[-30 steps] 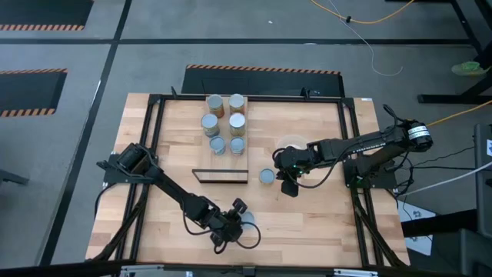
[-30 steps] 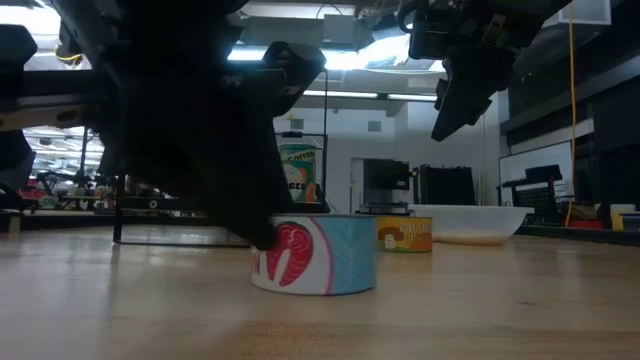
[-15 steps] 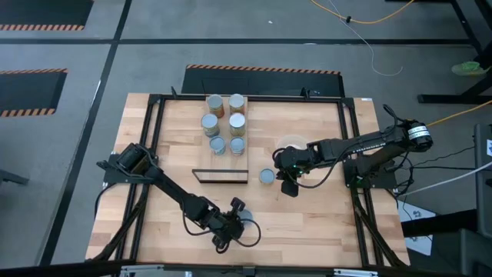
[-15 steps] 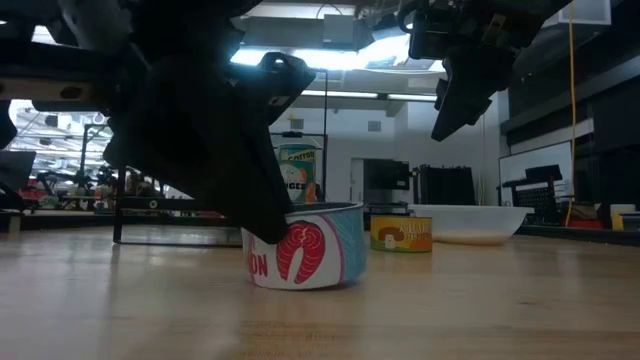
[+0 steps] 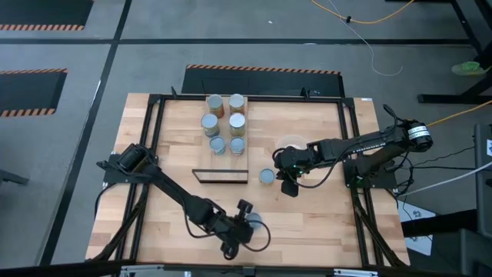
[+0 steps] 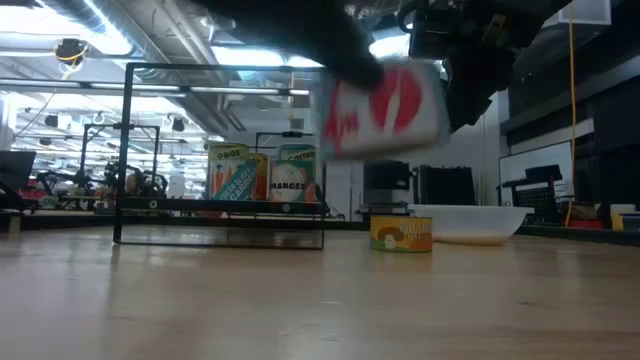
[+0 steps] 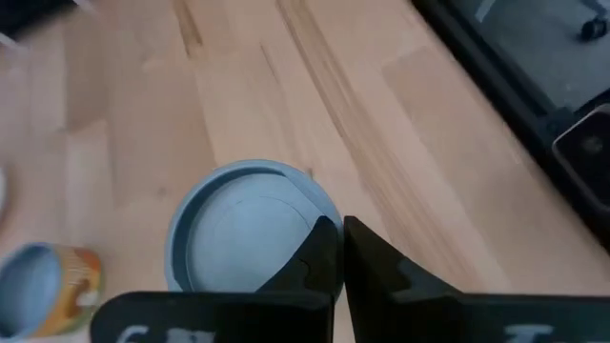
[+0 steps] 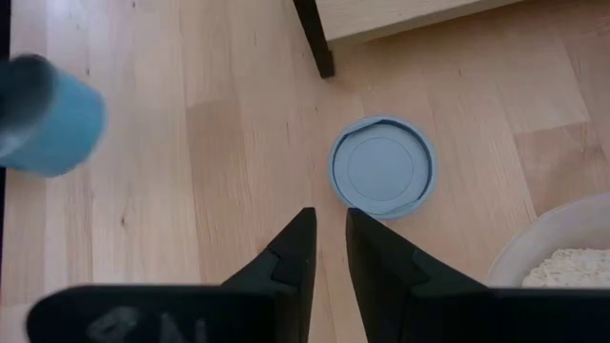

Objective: Pick and place cans onto a shelf

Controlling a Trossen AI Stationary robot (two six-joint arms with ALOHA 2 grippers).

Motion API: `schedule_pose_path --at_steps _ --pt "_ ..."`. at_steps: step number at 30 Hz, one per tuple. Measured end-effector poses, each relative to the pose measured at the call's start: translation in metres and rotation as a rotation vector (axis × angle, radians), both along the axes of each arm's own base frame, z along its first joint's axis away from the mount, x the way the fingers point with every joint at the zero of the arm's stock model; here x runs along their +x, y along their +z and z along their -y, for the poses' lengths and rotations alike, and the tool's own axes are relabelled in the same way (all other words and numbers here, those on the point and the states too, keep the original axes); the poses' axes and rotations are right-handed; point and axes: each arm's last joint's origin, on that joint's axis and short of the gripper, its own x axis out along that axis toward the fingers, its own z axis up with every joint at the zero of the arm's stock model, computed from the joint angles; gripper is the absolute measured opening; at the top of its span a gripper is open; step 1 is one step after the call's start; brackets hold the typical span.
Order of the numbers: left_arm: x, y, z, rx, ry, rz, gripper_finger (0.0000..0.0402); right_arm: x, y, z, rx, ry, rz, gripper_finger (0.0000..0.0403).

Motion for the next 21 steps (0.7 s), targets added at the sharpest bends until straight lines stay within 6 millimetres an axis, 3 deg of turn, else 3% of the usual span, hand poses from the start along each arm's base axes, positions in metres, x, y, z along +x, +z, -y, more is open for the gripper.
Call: schedule_pose_path --at_steps 11,21 --pt "0.009 0.084 0.001 0.052 0.038 -0.017 0.0001 0.0 0.0 0.0 0.0 0.0 0.0 0.0066" --pt "0.011 0.133 -0.016 0.048 0.078 -0.018 0.0 0.0 0.0 0.0 0.0 0.0 0.0 0.0066"
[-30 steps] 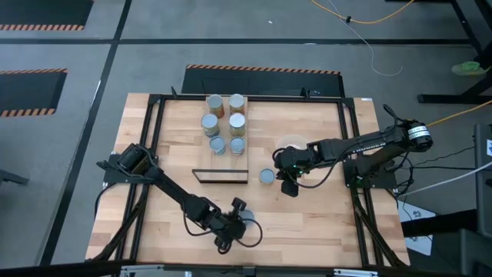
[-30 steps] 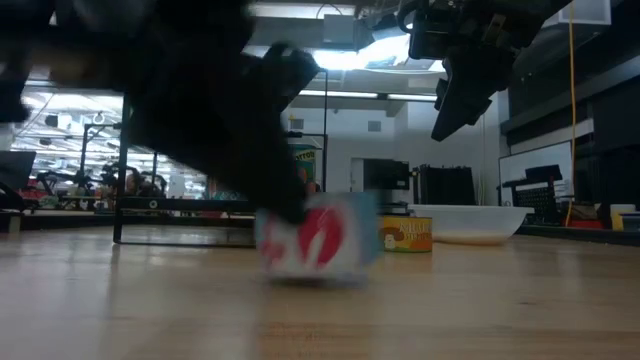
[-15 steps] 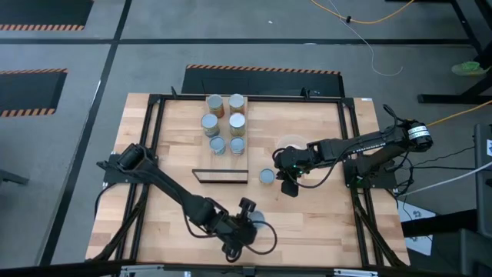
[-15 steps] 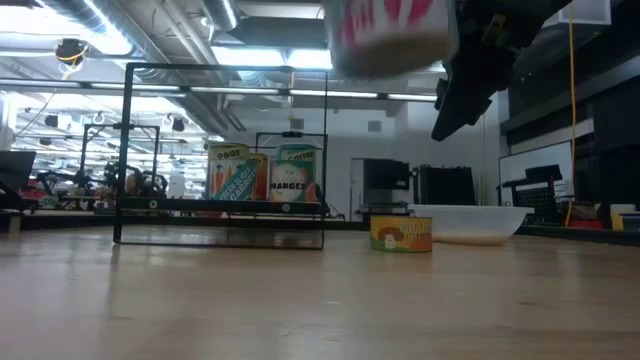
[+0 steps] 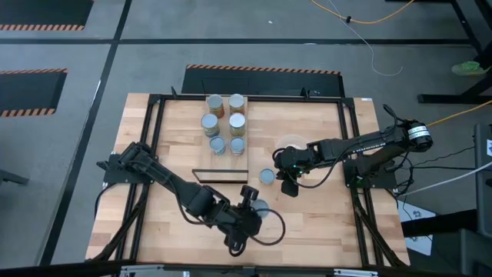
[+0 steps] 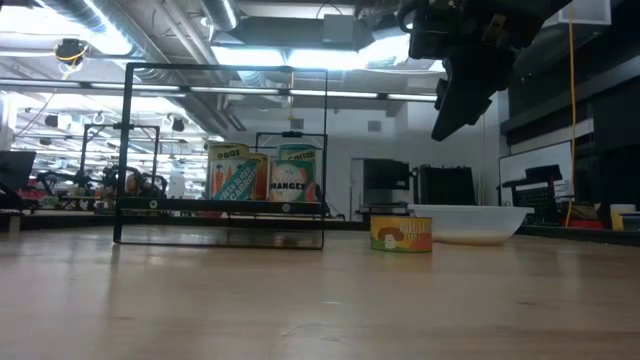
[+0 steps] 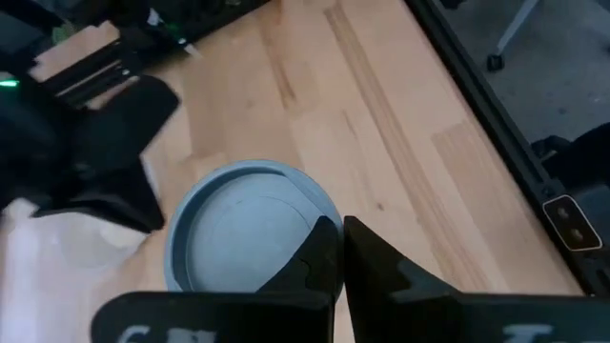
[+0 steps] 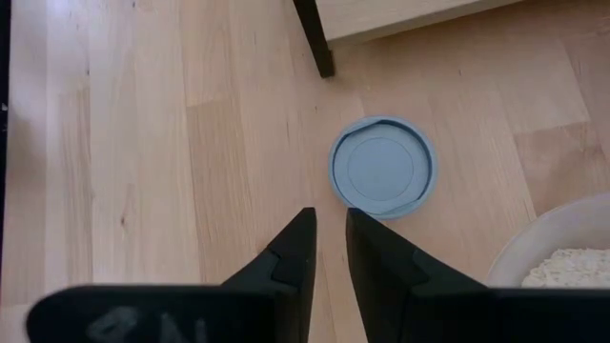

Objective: Pick and place cans onto a shelf

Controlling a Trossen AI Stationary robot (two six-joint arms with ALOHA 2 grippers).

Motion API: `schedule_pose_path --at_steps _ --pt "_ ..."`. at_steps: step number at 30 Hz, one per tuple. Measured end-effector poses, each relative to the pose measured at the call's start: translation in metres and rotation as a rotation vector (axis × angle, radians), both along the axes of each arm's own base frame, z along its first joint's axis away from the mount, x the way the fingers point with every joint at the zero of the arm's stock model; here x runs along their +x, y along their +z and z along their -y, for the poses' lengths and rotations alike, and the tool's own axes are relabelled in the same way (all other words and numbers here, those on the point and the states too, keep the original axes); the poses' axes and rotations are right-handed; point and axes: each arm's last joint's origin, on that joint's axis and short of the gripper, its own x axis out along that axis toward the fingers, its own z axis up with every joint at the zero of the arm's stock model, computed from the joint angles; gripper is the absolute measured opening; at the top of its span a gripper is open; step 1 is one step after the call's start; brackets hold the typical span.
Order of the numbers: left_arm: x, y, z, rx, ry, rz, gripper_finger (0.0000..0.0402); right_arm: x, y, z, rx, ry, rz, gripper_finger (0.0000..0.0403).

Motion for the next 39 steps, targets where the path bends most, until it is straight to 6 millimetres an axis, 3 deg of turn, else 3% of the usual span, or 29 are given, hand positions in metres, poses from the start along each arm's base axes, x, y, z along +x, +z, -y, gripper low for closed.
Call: schedule_pose_path --at_steps 11,19,25,30,39 --pt "-0.022 0.055 -0.04 0.145 0.188 -0.074 0.0 0.0 0.0 0.0 0.0 0.0 0.0 0.0066" --pt "-0.061 0.087 -0.074 0.185 0.381 -0.12 0.0 0.0 0.0 0.0 0.0 0.0 0.0 0.0066" --pt "-0.095 0.098 -0.1 0.156 0.45 -0.109 0.0 0.0 0.0 0.0 0.0 0.0 0.0 0.0066" --pt "-0.132 0.084 -0.123 0.117 0.572 -0.112 0.0 0.0 0.0 0.0 -0.004 0.002 0.001 0.0066" --pt "-0.172 0.027 -0.16 -0.037 0.671 0.0 0.0 0.0 0.0 0.0 -0.003 0.002 0.002 0.0066"
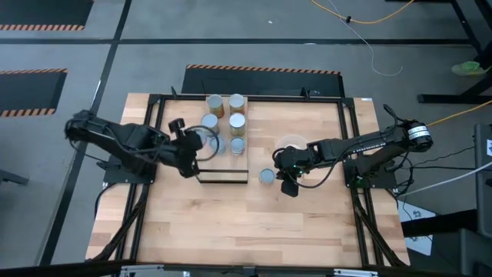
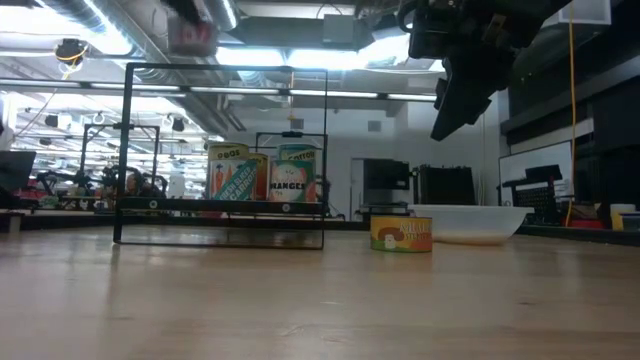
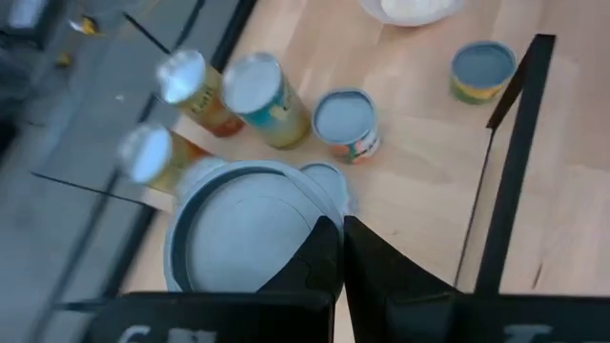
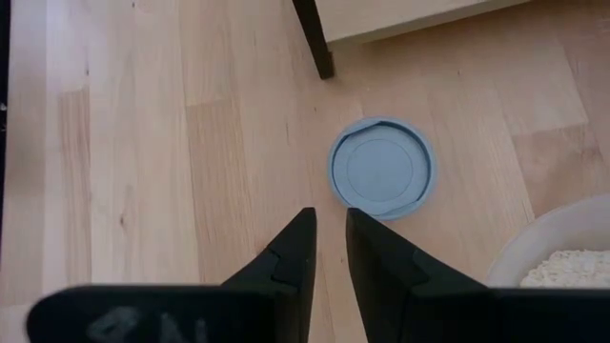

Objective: Pick and place cans onto a shelf

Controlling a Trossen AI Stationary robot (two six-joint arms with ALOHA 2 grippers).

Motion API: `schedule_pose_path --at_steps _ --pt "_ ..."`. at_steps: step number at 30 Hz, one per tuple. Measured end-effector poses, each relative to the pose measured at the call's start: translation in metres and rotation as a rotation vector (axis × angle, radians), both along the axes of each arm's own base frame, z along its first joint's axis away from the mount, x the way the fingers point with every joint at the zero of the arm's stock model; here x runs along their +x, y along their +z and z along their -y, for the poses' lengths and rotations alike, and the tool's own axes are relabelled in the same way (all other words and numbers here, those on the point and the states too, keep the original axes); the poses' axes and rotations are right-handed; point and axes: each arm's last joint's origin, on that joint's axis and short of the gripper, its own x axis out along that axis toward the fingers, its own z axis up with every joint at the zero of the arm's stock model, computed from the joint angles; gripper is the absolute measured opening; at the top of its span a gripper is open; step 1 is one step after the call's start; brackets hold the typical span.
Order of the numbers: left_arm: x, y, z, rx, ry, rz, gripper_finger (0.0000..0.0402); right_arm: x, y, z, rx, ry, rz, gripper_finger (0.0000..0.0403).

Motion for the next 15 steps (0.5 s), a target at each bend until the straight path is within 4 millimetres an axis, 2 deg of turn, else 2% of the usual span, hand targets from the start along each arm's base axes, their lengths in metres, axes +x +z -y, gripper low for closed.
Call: schedule_pose_path --at_steps 4,8,15 --pt "-0.002 -0.03 -0.01 -0.09 0.008 0.05 0.0 0.0 0.0 0.0 0.0 0.0 0.003 0.0066" --pt "0.005 -0.057 -0.016 -0.156 -0.017 0.05 0.0 0.001 0.001 0.0 -0.01 0.017 0.01 0.0066" --pt "0.016 -0.084 -0.022 -0.248 -0.036 0.094 0.0 0.002 0.001 0.0 -0.011 0.022 0.023 0.0066"
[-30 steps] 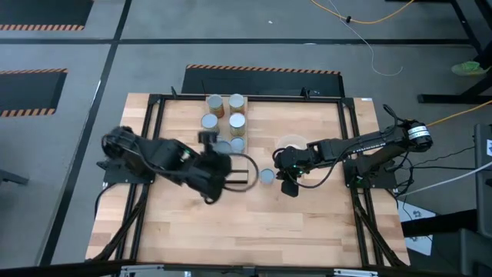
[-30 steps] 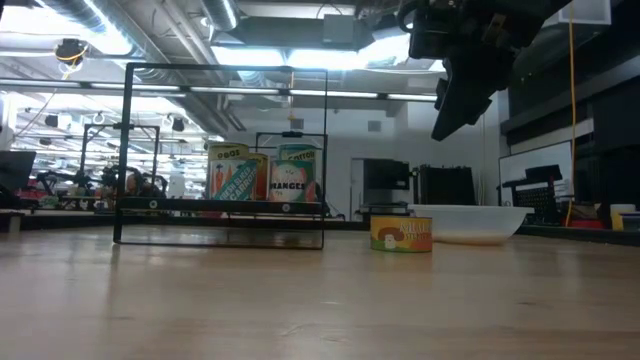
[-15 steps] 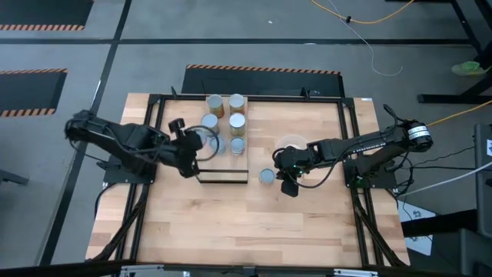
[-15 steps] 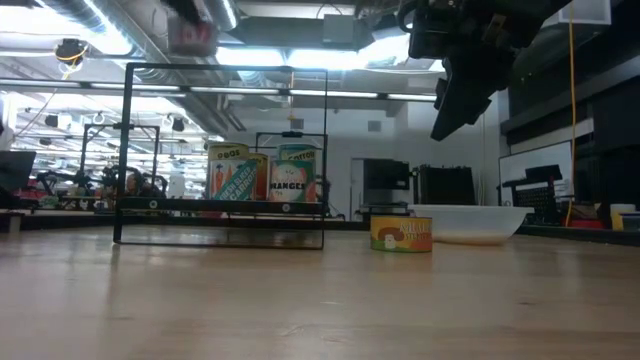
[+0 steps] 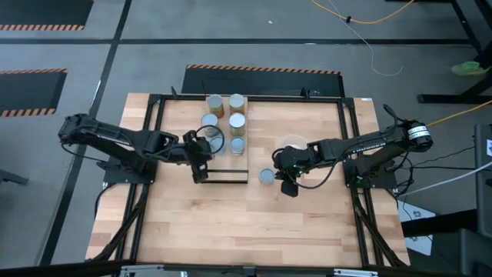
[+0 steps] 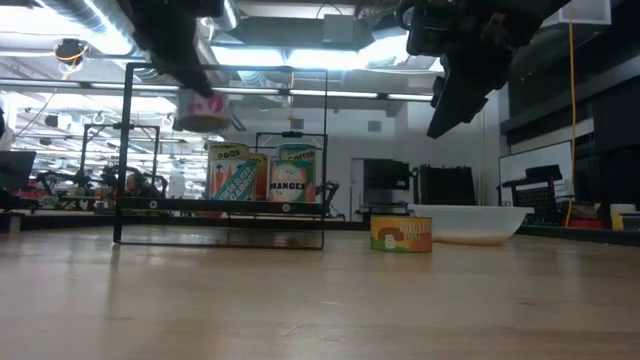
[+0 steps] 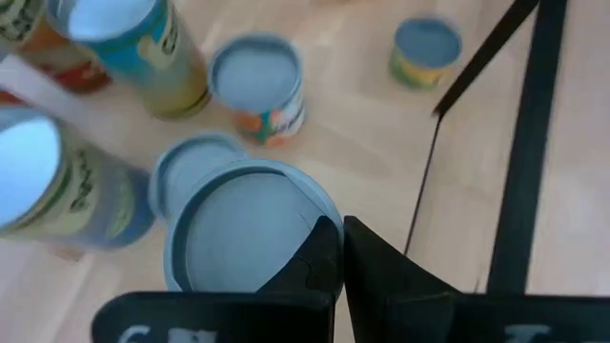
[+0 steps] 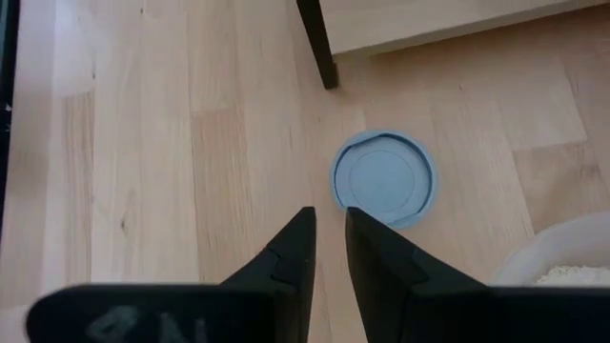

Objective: Pick and place cans onto a shelf

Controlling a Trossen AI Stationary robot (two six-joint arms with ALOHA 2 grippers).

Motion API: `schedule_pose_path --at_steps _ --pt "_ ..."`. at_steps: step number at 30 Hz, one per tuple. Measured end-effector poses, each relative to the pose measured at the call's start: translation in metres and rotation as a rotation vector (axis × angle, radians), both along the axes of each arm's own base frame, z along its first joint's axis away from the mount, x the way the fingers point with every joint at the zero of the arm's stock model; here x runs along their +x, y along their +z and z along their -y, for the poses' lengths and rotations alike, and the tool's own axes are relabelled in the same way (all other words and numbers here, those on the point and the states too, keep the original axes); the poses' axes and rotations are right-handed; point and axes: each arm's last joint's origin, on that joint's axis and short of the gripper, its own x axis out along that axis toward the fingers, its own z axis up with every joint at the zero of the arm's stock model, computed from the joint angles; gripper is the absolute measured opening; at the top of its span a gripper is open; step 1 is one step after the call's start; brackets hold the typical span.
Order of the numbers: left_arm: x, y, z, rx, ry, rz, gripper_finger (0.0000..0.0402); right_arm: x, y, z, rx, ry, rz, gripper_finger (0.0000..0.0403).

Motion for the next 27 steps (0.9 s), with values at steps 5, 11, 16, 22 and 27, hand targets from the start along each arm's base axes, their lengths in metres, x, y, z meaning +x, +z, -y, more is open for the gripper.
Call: schedule_pose_path --at_steps 5,11,16,22,27 --pt "0.002 -0.013 -0.001 -0.018 0.009 0.026 0.0 0.001 0.001 0.0 0.002 0.0 0.013 0.0066" --pt "0.003 -0.027 0.0 -0.062 0.008 0.068 0.0 0.002 0.001 0.0 0.003 0.0 0.021 0.0066" --pt "0.0 -0.037 0.0 -0.072 0.02 0.022 0.0 0.002 0.001 0.0 0.003 0.0 0.021 0.0066" --pt "0.004 -0.032 0.0 -0.082 0.024 0.073 0.0 0.002 0.001 0.0 0.004 0.0 0.023 0.0066" --pt "0.008 -0.029 -0.005 -0.114 0.075 0.136 0.0 0.002 0.001 0.0 0.004 0.001 0.024 0.0066"
